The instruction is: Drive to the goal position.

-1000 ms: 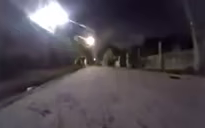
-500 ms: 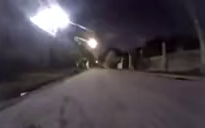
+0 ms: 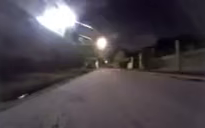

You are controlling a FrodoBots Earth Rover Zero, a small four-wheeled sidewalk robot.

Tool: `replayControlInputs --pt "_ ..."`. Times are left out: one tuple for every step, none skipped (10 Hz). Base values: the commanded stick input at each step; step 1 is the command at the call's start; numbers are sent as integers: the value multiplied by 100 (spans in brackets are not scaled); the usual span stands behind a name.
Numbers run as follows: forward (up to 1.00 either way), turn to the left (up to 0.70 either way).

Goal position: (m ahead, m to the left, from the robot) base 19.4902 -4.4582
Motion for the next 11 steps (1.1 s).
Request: replayControlInputs --pt "70 28" --pt "70 9" --pt "70 0" --pt "70 0" --pt "70 0" --pt "70 0" --pt "70 0" --pt "70 0" --pt "70 0" --pt "70 0" --pt "70 0"
